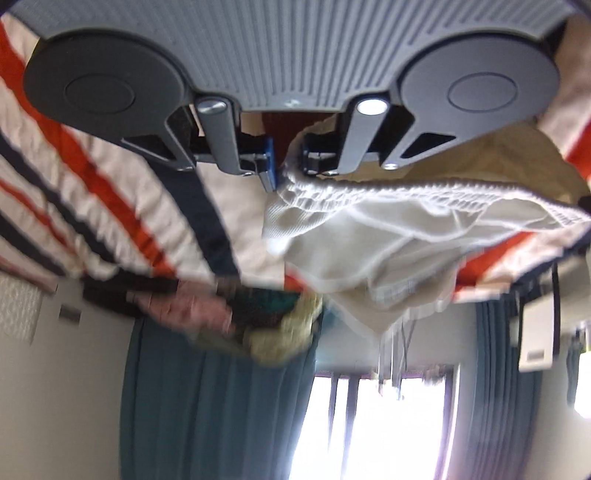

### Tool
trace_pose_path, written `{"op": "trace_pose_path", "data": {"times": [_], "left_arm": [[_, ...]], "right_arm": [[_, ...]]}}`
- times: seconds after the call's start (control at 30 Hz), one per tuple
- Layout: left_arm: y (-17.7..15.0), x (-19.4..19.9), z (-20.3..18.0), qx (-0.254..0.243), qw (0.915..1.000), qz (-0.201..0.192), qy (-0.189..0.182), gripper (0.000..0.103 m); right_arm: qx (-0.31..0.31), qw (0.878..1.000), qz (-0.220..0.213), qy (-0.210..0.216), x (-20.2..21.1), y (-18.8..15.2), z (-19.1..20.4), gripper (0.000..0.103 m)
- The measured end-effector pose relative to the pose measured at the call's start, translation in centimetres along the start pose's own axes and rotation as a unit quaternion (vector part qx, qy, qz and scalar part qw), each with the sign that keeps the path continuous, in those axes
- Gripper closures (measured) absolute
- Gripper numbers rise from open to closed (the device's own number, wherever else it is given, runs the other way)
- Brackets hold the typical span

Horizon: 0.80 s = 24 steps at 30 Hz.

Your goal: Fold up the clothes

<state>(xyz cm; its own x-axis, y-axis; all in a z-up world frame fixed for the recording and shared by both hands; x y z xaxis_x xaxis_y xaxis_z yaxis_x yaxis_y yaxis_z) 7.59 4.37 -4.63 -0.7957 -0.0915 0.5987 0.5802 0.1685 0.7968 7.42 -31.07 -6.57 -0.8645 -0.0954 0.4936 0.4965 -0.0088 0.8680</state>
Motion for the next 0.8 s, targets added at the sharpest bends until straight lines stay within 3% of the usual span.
{"op": "trace_pose_path", "data": {"times": [0.1,0.37,0.43,0.53,0.6,0.7,0.8], "left_arm": [[-1.0,-1.2,0.1,-0.011,0.9993,0.033,0.015,0.094],[-0.6,-1.2,0.7,-0.007,0.9980,0.062,-0.015,0.087],[-0.3,-1.1,0.7,-0.005,0.9979,0.061,-0.020,0.087],[-0.2,-1.0,0.5,-0.010,0.9980,0.061,-0.017,0.087],[-0.3,-1.0,0.4,-0.015,0.9978,0.063,-0.013,0.087],[-0.4,-1.0,0.3,-0.015,0.9980,0.060,-0.009,0.084],[-0.5,-1.2,0.3,-0.014,0.9979,0.063,-0.007,0.083]], "right_arm": [[-0.033,0.997,0.069,0.009,-2.0,-1.7,-0.9,0.082],[-0.132,0.988,0.063,0.054,-0.2,-2.3,-2.0,0.080],[-0.161,0.983,0.059,0.069,0.4,-2.5,-2.5,0.074],[-0.202,0.974,0.039,0.095,1.6,-2.7,-3.5,0.044],[-0.215,0.970,0.024,0.108,2.0,-2.5,-3.9,0.014],[-0.234,0.964,0.003,0.126,2.6,-2.2,-4.5,0.016],[-0.252,0.952,-0.029,0.172,3.3,-1.9,-4.7,0.016]]}}
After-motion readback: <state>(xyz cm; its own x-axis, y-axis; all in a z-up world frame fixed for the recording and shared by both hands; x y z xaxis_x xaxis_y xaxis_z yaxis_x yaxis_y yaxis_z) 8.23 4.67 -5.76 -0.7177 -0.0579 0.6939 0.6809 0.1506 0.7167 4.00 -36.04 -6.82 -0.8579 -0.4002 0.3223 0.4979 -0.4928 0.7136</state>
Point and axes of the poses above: each gripper's, at about its wrist camera, not at the fingertips, and x roughly against the way its jaws point, z to its left, y to its top, the point moved 1 cm from there along -x, roughly the way its jaws point, and after that the axes turned 12 degrees about y, right-handed, at the moved point
